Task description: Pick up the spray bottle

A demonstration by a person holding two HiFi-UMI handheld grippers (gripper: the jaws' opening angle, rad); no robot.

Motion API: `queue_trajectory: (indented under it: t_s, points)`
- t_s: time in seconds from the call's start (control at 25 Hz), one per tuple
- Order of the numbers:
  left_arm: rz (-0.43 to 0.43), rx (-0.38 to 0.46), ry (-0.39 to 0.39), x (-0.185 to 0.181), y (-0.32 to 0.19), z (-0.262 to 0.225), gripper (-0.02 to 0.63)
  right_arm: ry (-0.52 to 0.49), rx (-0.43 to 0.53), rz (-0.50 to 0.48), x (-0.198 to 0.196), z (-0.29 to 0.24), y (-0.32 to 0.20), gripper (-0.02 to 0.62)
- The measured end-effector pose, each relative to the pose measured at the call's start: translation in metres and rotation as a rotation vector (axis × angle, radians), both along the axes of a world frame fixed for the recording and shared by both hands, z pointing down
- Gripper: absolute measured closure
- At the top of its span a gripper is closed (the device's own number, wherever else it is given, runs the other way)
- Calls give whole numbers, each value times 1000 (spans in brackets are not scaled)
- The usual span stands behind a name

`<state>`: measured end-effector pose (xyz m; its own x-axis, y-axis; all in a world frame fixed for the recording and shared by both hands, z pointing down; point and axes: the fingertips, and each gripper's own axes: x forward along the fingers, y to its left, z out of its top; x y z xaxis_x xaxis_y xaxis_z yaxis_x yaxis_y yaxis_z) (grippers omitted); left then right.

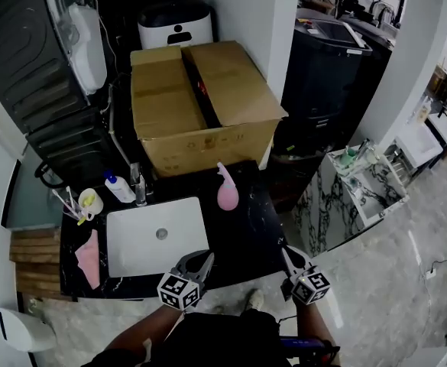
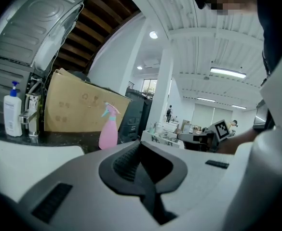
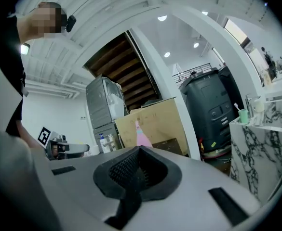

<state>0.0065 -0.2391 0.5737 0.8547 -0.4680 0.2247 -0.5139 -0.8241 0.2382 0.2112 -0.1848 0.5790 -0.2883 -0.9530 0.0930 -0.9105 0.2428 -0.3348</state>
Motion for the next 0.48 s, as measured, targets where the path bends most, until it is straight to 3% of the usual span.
queue_trajectory:
  t_s: [0.16,0.48]
  points:
    - [-59,6,-4,18,-29,-1,597,-38,16,-74,10,-3,-32,569]
    - [-155,53,-23,58,-85,-8,597,-19,15,-193,36,-3,-78,569]
